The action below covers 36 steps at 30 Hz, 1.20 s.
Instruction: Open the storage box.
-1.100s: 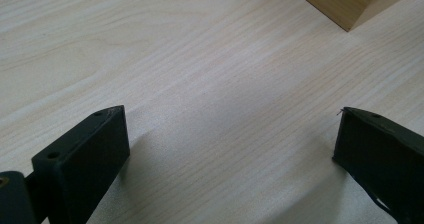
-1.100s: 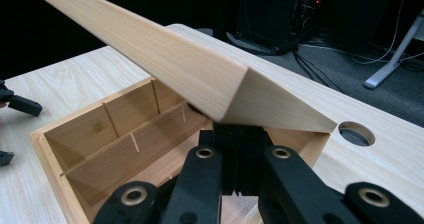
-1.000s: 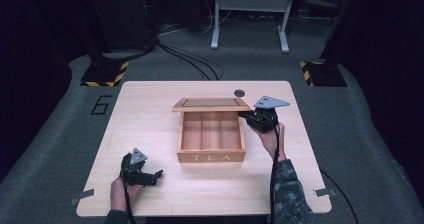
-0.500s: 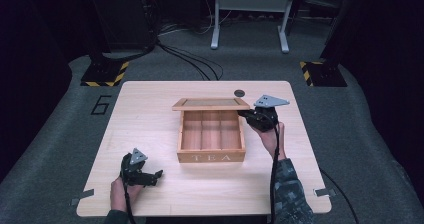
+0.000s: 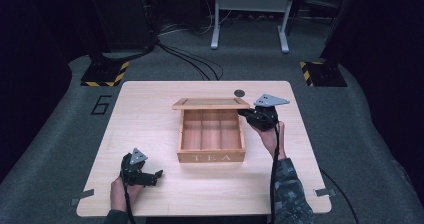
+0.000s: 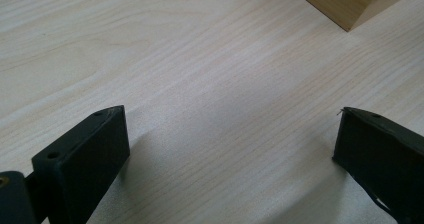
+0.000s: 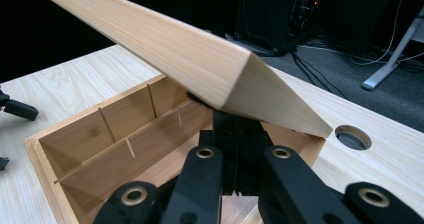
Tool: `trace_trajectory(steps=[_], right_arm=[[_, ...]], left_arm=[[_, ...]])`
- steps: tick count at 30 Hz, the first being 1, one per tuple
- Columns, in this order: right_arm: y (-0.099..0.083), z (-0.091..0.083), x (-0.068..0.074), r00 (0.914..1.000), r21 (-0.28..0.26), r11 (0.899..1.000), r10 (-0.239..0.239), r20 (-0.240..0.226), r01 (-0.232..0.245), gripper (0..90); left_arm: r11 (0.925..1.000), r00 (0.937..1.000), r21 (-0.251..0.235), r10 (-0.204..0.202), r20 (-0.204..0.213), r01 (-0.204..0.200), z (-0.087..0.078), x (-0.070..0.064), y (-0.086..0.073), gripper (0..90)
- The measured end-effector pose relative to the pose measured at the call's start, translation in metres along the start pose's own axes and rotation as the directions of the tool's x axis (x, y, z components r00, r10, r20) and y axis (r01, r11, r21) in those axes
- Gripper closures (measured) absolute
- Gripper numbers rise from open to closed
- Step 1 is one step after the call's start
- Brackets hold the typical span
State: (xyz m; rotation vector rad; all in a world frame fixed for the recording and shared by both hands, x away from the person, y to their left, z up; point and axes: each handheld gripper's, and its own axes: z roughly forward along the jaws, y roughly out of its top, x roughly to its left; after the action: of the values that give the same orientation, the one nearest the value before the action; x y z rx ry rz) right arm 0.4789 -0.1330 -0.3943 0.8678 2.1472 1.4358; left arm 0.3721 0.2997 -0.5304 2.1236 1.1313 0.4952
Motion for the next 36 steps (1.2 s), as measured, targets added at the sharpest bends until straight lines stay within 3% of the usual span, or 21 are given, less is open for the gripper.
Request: trace_trajectory(steps=[36], right_arm=[[0.0019,0.0008,-0.0019,1.0000,-0.005,1.000,-0.005,-0.001,0.005,89.5]], left_arm=[[1.0000,1.0000,0.001,0.001,0.001,-0.001,-0.0001,0.0001,0.0001,1.0]])
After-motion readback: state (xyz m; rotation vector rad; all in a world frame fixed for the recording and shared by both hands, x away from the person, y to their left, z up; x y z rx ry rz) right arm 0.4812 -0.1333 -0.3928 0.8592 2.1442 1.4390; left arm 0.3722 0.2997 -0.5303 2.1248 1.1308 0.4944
